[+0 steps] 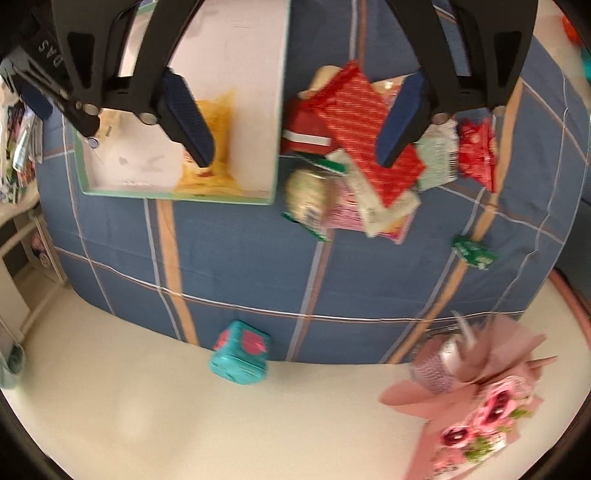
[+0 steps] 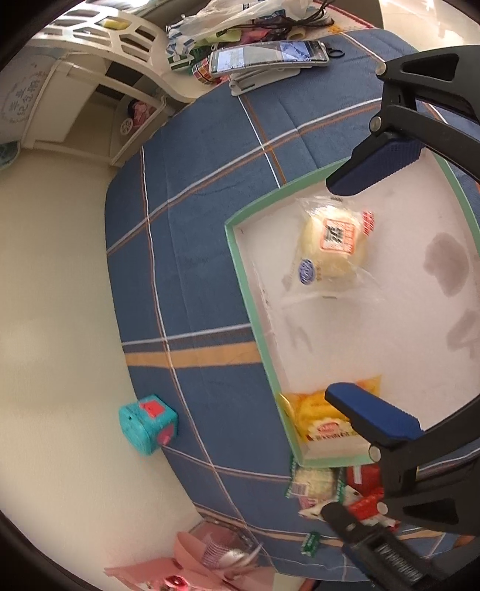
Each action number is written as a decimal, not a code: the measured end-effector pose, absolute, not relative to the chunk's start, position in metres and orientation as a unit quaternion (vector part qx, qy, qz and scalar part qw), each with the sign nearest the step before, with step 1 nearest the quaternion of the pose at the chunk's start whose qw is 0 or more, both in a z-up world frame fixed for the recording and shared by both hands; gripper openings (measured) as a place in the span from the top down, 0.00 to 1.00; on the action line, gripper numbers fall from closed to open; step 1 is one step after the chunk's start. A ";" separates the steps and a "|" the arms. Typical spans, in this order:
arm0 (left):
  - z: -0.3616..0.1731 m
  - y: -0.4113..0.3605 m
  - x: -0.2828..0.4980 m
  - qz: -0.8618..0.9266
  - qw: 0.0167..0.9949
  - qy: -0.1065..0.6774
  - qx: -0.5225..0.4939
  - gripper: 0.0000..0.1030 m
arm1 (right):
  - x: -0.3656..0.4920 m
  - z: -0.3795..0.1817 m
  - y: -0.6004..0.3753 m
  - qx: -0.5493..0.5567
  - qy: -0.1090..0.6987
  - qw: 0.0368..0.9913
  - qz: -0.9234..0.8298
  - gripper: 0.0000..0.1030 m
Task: Organize snacks
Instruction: 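Withdraw both open tools from the tray back toward the snack pile, then grasp the red chip bag with left tool while right tool grasps red wafer pack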
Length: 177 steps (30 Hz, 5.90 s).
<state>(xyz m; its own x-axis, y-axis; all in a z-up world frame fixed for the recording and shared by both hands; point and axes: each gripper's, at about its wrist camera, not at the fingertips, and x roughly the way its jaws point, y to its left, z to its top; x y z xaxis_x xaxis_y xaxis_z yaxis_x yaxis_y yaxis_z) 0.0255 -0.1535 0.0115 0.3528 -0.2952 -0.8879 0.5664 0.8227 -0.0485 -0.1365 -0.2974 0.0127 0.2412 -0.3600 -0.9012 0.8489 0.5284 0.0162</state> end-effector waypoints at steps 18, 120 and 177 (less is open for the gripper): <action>0.008 -0.098 0.034 -0.221 0.832 0.496 0.111 0.01 | -0.113 0.004 -0.248 0.281 0.459 0.784 -0.308 0.00; -0.027 0.009 0.145 -0.170 0.805 0.568 0.000 0.50 | 0.024 -0.021 -0.139 0.160 0.501 0.834 -0.165 0.83; -0.073 0.005 0.151 -0.148 0.757 0.636 0.016 0.49 | 0.068 -0.068 -0.096 0.053 0.573 0.810 -0.109 0.37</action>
<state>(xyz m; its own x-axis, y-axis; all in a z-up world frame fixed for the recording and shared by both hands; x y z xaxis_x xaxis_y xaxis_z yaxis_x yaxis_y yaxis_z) 0.1515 0.0047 -0.0729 0.1473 -0.2040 -0.9678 0.2437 0.9558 -0.1643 0.0681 -0.0960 -0.0683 0.3194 -0.1160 -0.9405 0.2383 0.9704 -0.0387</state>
